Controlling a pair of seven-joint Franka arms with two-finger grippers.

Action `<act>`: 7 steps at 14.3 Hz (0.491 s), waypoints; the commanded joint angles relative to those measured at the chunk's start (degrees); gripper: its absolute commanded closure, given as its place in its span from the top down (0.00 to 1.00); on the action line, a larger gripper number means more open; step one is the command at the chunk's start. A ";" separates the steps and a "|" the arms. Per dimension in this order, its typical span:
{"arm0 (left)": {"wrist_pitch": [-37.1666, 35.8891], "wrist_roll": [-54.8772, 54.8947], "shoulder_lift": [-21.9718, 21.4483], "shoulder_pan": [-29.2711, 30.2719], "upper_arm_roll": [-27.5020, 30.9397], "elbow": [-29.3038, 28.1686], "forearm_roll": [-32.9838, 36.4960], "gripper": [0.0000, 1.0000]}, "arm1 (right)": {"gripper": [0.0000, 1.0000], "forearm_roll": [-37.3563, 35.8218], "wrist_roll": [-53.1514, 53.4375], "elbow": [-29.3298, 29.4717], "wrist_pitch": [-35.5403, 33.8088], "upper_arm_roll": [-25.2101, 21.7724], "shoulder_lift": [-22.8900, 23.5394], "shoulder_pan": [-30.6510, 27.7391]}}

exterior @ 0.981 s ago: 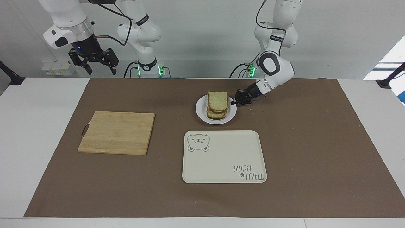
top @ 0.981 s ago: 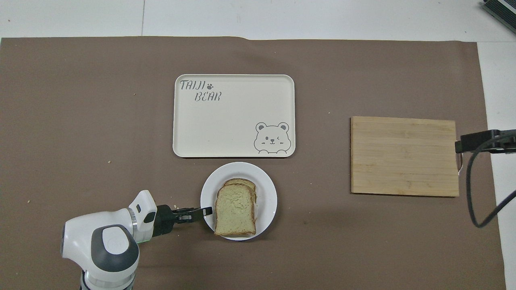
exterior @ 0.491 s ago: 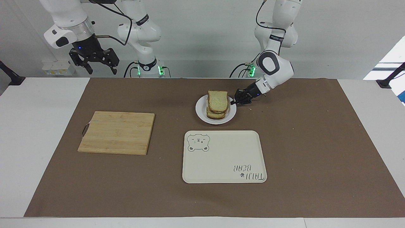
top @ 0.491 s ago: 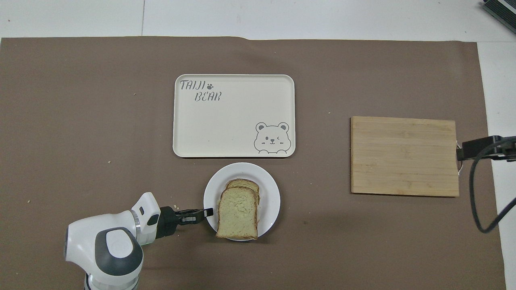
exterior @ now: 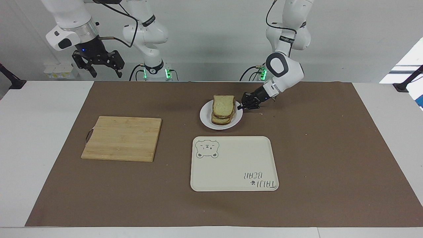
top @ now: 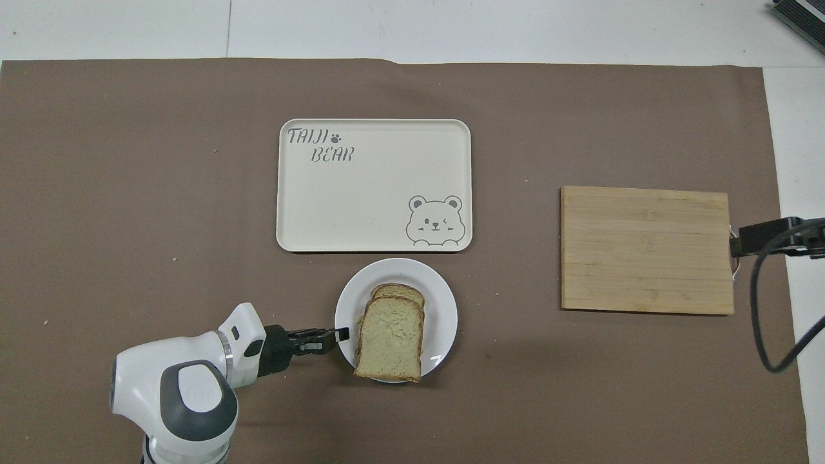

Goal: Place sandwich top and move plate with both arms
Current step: 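Grip the white plate rim with the left gripper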

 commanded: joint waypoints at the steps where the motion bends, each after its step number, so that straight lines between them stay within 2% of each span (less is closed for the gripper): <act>1: -3.44 -1.59 4.28 1.32 0.88 5.21 -0.13 0.00 | 1.00 0.39 -1.11 0.86 -1.17 0.35 0.17 -0.69; 4: -9.93 -2.55 6.12 6.07 0.97 9.16 2.50 0.00 | 1.00 0.39 -1.11 0.86 -1.17 0.35 0.17 -0.69; 7: -17.49 -7.90 8.32 11.60 0.89 14.61 10.31 0.00 | 1.00 0.39 -1.11 0.86 -1.17 0.35 0.17 -0.69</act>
